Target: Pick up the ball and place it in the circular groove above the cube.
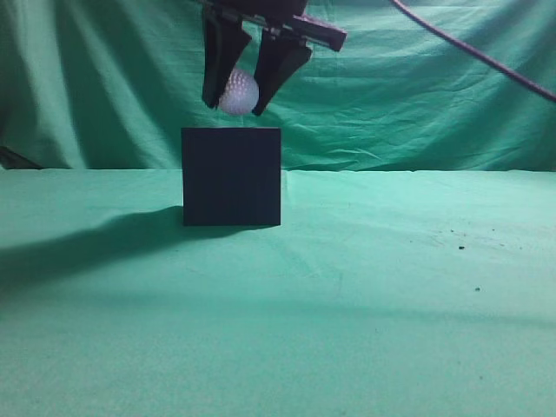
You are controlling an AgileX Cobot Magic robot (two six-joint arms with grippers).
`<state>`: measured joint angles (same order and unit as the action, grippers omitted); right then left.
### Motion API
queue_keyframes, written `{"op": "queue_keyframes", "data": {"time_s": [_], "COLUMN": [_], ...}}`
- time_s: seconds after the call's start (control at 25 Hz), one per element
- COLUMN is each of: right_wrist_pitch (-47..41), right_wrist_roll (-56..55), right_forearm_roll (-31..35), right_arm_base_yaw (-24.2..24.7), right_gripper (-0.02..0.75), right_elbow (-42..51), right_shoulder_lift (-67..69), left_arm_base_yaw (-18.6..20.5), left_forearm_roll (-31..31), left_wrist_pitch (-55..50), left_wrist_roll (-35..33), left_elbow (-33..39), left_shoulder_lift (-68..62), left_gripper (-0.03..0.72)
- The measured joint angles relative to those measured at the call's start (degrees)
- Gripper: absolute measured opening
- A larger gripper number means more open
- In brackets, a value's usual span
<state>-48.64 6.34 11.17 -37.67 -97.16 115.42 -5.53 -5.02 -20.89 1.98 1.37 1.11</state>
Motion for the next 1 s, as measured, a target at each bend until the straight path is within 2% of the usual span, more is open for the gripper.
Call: {"op": "queue_keyframes", "data": {"time_s": [0.2, 0.28, 0.32, 0.36, 0.52, 0.72, 0.84, 1.0], "right_wrist_pitch": [0.0, 0.2, 0.2, 0.3, 0.5, -2.0, -8.3, -17.2], "right_wrist_roll": [0.1, 0.5, 0.8, 0.9, 1.1, 0.4, -2.8, -7.6], "right_forearm_roll": [0.0, 0.0, 0.0, 0.0, 0.0, -2.1, -5.5, -12.0], "right_arm_base_yaw": [-0.1, -0.1, -0.1, -0.1, -0.1, -0.1, -0.2, -0.4], "right_gripper": [0.312, 0.377, 0.372, 0.433, 0.555, 0.54, 0.381, 0.127], "right_elbow": [-0.3, -0.3, -0.3, -0.4, -0.4, -2.0, -4.9, -5.8], "right_shoulder_lift": [1.1, 1.3, 1.3, 1.3, 1.3, 0.5, -1.7, -6.1], "left_arm_base_yaw": [0.0, 0.0, 0.0, 0.0, 0.0, 0.0, 0.0, 0.0], "left_forearm_roll": [0.0, 0.0, 0.0, 0.0, 0.0, 0.0, 0.0, 0.0], "left_wrist_pitch": [0.0, 0.0, 0.0, 0.0, 0.0, 0.0, 0.0, 0.0], "left_wrist_roll": [0.0, 0.0, 0.0, 0.0, 0.0, 0.0, 0.0, 0.0], "left_elbow": [0.0, 0.0, 0.0, 0.0, 0.0, 0.0, 0.0, 0.0], "left_shoulder_lift": [0.0, 0.0, 0.0, 0.0, 0.0, 0.0, 0.0, 0.0], "left_gripper": [0.0, 0.0, 0.0, 0.0, 0.0, 0.0, 0.0, 0.0]}}
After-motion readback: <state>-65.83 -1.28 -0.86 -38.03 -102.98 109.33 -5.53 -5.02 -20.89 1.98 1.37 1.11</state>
